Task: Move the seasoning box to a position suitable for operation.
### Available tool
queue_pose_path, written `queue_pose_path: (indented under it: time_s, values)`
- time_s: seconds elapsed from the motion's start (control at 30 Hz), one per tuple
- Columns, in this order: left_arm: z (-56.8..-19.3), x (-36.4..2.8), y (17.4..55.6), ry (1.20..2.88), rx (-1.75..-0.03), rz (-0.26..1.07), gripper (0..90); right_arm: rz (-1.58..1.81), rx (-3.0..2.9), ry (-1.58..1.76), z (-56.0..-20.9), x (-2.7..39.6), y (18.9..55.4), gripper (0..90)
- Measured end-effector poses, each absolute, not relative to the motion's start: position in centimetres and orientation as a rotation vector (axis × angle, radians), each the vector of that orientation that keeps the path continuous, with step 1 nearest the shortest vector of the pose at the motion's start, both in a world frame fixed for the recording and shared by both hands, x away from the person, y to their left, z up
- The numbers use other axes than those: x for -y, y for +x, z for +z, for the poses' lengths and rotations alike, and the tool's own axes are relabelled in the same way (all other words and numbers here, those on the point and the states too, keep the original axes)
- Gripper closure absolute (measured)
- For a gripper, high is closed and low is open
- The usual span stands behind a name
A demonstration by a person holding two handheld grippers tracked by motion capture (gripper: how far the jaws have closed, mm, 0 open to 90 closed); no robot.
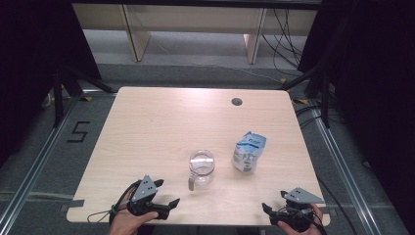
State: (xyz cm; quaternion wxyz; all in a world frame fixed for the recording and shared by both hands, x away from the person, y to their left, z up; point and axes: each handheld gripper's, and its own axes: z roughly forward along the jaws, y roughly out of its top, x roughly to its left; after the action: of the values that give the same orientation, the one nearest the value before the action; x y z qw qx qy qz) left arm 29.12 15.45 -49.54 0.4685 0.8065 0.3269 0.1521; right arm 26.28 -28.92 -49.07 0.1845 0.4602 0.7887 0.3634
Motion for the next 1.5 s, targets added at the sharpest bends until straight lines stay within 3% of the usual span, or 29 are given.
queue_pose_path:
  time_s: [0.47,1.0,1.5]
  values:
    - [-49.2,-14.3,28.9,1.934,-0.817,0.374,19.3,1.021,-2.197,1.300,-49.1,29.0,26.4,19.1]
    - [-48.6,-10.4,30.0,1.924,-0.777,0.436,38.4,1.012,-2.215,1.280,-49.1,29.1,26.6,19.3]
    - [-48.6,-9.5,31.4,1.933,-0.768,0.474,58.7,1.004,-2.237,1.264,-49.0,28.7,26.5,19.8]
